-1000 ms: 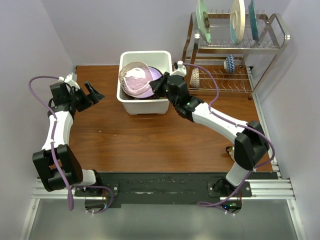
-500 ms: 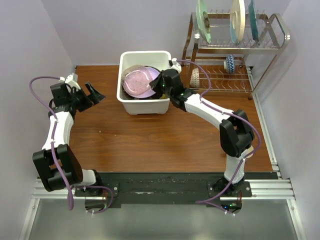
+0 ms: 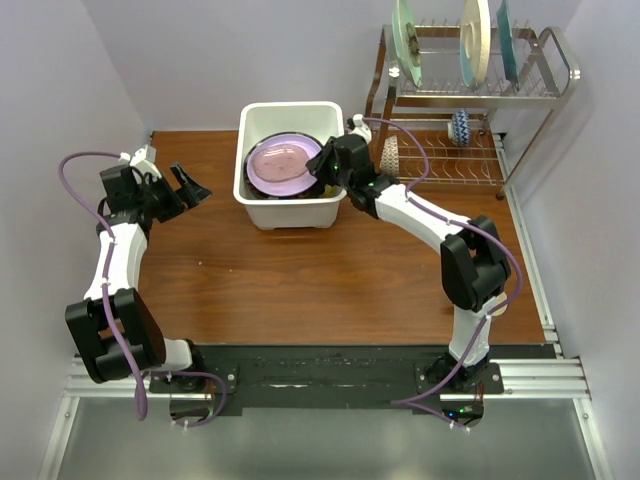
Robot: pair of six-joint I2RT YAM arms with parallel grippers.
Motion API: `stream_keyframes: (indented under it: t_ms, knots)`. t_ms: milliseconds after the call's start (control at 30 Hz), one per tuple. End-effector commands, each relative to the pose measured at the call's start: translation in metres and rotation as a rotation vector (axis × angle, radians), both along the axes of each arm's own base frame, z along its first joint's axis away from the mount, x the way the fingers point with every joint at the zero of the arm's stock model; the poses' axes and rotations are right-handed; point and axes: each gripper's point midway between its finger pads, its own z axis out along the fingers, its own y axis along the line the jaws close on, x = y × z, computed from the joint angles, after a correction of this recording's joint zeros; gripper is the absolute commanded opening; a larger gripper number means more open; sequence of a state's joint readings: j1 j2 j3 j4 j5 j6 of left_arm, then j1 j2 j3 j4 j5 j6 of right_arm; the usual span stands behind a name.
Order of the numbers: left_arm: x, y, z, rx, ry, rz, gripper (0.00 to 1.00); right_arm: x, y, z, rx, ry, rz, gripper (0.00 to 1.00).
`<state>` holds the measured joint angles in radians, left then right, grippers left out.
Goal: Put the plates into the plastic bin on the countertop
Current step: Place the plate in the plastic bin, then reset both arms
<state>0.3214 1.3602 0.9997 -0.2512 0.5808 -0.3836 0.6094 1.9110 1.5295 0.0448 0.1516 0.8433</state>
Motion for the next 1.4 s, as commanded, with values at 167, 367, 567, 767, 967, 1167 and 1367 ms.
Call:
stream_keyframes:
  t_ms: [167, 367, 567, 767, 967, 1167, 1367]
  knots:
    - [0.002, 0.002, 0.005, -0.009, -0.027, 0.001, 1.00, -0.007, -0.008, 0.064, 0.068, -0.135, 0.020, 0.53]
    - [0.002, 0.002, 0.006, -0.007, -0.032, 0.000, 1.00, -0.017, -0.018, 0.089, 0.068, -0.182, 0.016, 0.67]
    - [0.001, 0.001, 0.009, -0.001, -0.047, -0.008, 1.00, -0.031, -0.026, 0.114, 0.065, -0.227, 0.037, 0.80]
    - [0.001, -0.007, 0.031, 0.028, -0.131, -0.048, 1.00, -0.046, -0.038, 0.125, -0.014, -0.245, 0.062, 0.93]
    - [-0.003, -0.020, 0.055, 0.201, -0.191, -0.030, 1.00, -0.067, -0.067, 0.129, -0.189, -0.263, 0.073, 0.99]
    - [-0.010, -0.035, 0.069, 0.333, -0.240, -0.025, 1.00, -0.093, -0.116, 0.121, -0.390, -0.236, 0.012, 0.99]
    - [-0.013, -0.039, 0.062, 0.467, -0.179, 0.022, 1.00, -0.112, -0.161, 0.088, -0.574, -0.163, -0.067, 0.99]
